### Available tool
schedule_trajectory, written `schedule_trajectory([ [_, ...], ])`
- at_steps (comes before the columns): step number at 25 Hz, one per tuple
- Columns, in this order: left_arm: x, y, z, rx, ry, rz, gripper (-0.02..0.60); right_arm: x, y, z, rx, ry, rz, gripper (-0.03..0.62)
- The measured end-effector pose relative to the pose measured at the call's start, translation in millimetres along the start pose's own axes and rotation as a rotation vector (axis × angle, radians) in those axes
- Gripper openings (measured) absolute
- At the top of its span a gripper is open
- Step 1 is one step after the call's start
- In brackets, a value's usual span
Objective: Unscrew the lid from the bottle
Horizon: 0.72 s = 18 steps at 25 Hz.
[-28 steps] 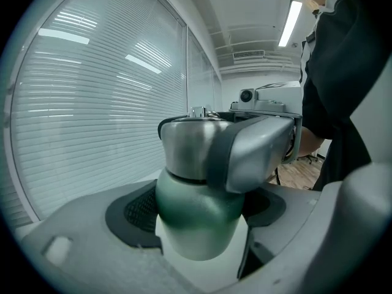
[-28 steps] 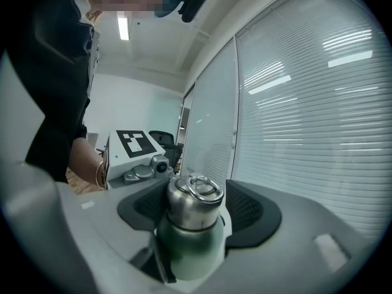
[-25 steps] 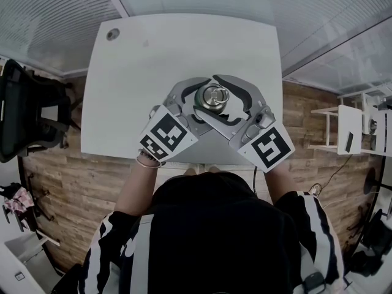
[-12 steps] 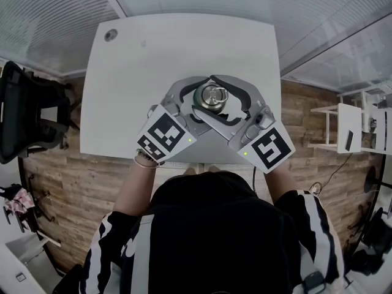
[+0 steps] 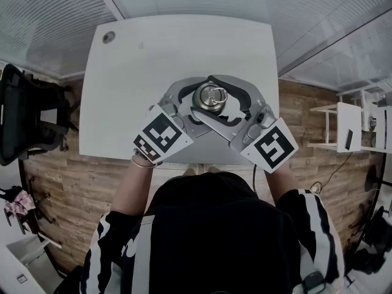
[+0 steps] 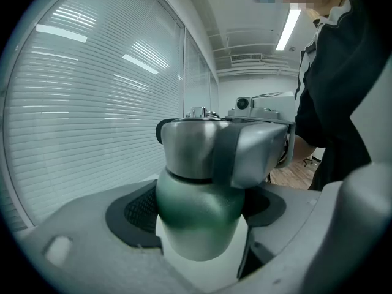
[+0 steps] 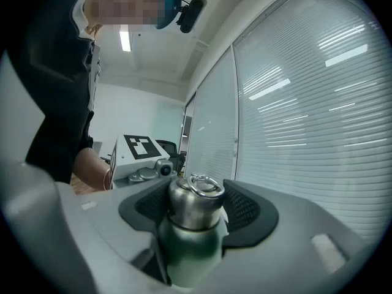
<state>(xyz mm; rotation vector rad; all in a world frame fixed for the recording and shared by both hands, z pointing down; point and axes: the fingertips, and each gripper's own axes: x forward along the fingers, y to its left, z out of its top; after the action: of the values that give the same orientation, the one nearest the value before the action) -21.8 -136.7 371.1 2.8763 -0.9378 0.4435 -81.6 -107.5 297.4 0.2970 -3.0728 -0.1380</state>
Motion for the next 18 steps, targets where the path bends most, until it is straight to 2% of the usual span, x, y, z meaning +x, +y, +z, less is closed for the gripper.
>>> schedule_trajectory([
  [6,2.0,-10.3,3.9,0.002,-0.011,-0.068,0.383,-6.5,4.5,1.9,0.021,-0.012,0.053,0.262],
  [11,3.0,-25.6,3.2,0.05,0.027,-0.155,0.383,-17.8,14.8,1.7,0.032,-0.01,0.191,0.262],
  [18,0.2,-39.1,3.7,0.093,0.019,-0.247,0.385,-25.6,27.9,1.5,0.018,0.0,0.366,0.262],
])
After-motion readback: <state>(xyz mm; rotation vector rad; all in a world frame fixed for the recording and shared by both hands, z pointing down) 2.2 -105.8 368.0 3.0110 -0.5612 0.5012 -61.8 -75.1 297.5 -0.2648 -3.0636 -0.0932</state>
